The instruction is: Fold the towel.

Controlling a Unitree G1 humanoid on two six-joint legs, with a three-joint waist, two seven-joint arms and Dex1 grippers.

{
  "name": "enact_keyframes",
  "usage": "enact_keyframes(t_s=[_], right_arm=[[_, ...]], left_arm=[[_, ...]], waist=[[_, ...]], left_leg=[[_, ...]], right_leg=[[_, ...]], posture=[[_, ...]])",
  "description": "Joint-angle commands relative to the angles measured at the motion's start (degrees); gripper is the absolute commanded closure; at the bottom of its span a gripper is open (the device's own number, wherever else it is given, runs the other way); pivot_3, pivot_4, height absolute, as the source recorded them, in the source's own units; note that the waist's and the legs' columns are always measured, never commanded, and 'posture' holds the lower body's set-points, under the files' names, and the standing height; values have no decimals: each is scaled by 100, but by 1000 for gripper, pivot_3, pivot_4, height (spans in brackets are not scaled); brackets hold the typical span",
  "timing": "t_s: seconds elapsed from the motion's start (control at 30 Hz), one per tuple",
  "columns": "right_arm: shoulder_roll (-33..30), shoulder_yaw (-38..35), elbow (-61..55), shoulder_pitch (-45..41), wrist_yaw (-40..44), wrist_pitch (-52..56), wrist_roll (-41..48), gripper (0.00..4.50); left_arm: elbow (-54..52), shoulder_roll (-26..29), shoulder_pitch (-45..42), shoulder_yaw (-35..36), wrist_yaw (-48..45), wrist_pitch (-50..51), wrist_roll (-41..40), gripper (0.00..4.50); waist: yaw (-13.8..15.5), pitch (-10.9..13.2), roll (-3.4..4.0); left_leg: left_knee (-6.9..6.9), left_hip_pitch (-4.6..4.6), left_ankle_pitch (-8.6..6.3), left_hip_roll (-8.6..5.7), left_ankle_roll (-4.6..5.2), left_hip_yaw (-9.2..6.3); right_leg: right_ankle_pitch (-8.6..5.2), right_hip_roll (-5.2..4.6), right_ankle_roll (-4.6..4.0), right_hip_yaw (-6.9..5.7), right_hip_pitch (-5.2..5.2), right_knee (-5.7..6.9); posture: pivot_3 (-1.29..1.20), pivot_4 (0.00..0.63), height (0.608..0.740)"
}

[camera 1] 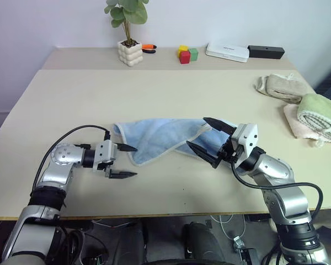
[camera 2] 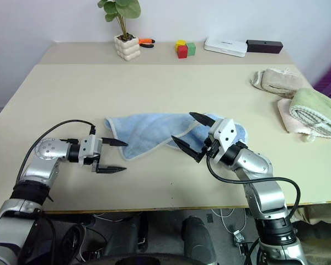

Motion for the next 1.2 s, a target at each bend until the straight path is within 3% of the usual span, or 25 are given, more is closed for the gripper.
enact_keyframes(t_s=[0.03,0.13,0.2,0.47,0.7,0.9,1.2], right_arm=[[73,-6,-247,-54,-134,-151,-54,0],[94,-23,-237,-28,-199,-193,-100,0],[134,-63,-196,-60,-297,-240,-139,0],[-76,-624,1051,-828,-1185,-820,-1057,0],[-812,-893,2408,-1557,-1484,804,-1221,0],[-1349,-600,2660,-1688,-800,2057,-1129,0],[-1240,-462,3854,-2382,-807,2794,-1231,0]], left_arm=[[196,-130,-86,-141,273,75,245,2301],[288,-155,-184,-163,330,147,263,3855],[272,-134,-207,-127,218,228,135,4469],[-326,261,-114,463,-468,1134,-956,4469],[-532,539,223,968,-287,1023,-1133,4469],[-766,586,657,1149,-69,979,-1170,4469],[-1085,497,920,1124,114,969,-1151,4469]], waist=[[-1,-2,4],[18,-2,4],[15,-3,3],[-35,-1,3],[-33,0,4],[-50,1,6],[-51,1,6]], left_leg=[[0,0,0,0,0,0],[2,1,0,0,0,-2],[3,1,0,0,0,-1],[-2,-2,0,1,0,-1],[-9,-2,1,1,0,2],[-11,-2,0,2,1,5],[-12,-2,0,4,0,8]], right_leg=[[0,0,0,1,1,0],[0,0,0,0,2,2],[0,0,1,0,2,2],[1,0,2,0,-6,3],[0,0,3,1,-8,2],[0,-1,3,4,-12,2],[0,-2,3,4,-15,1]], posture=[[0,150,735],[0,150,735],[0,150,735],[0,150,735],[0,150,735],[0,150,735],[0,150,735]])
